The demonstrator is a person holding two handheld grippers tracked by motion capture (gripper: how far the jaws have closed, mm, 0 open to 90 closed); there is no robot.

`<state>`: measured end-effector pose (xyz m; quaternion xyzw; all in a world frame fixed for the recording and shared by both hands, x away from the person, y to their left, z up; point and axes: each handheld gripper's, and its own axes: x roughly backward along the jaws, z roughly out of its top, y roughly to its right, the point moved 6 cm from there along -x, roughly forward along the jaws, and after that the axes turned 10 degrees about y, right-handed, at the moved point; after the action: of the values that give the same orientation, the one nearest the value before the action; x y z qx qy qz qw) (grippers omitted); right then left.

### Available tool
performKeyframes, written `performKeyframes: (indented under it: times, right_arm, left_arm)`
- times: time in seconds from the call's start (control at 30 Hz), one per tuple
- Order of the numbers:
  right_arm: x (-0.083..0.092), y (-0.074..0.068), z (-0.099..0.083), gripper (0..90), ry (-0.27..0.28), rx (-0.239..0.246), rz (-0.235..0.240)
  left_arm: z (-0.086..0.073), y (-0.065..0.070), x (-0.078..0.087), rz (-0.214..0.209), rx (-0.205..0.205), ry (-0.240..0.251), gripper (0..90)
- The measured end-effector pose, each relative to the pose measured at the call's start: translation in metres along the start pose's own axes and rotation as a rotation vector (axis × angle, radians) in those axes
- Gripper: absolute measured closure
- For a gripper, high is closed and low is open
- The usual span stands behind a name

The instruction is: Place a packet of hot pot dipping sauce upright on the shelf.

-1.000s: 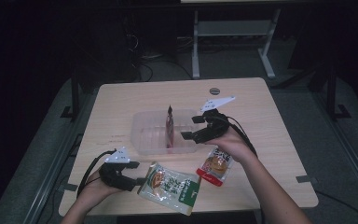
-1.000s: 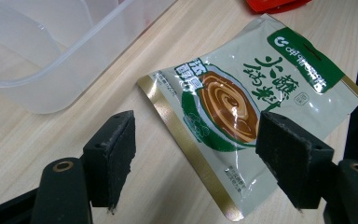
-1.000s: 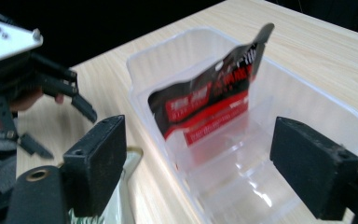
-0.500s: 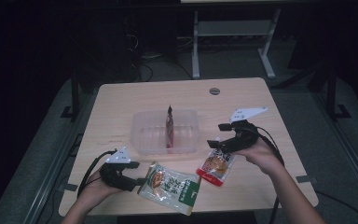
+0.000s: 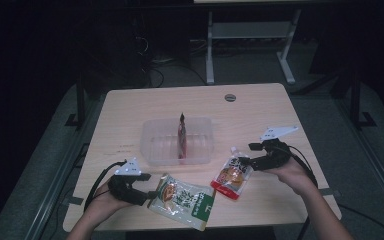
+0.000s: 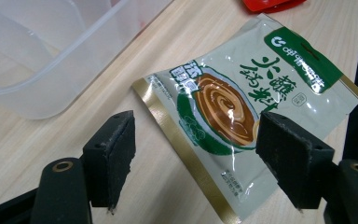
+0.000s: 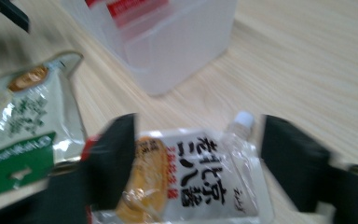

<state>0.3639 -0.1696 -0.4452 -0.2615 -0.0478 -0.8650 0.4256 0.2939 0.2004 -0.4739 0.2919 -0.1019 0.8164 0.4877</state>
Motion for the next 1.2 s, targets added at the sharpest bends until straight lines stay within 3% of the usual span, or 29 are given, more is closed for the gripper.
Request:
performKeyframes:
  times: [0.17,0.37,0.73,0.8,0.97,1.2]
  right_arm:
    - [-0.013,0.013,-0.011,67.5,-0.053,-0.008,-0.033]
    - [-0.025,0.020,-0.012,89.3,-0.071,-0.001,-0.044]
    - [-0.058,0.016,-0.010,89.7,-0.115,0.054,-0.020]
    - [-0.064,0.015,-0.010,89.7,-0.123,0.076,-0.026]
    - [-0.083,0.019,-0.013,89.7,-0.155,0.078,-0.050]
    - [-0.082,0.021,-0.021,89.7,-0.207,0.098,-0.049]
  left_arm:
    - [0.001,0.003,-0.002,-0.005,-0.006,0.001,25.1]
    - [0.001,0.003,-0.004,-0.009,-0.013,-0.005,24.8]
    - [0.001,0.003,-0.006,-0.011,-0.009,-0.006,24.8]
    - [0.000,0.003,-0.006,-0.011,-0.011,-0.011,24.8]
    - [0.000,0.003,-0.007,-0.014,-0.012,-0.010,24.8]
    - [-0.001,0.004,-0.006,-0.017,-0.012,-0.014,24.8]
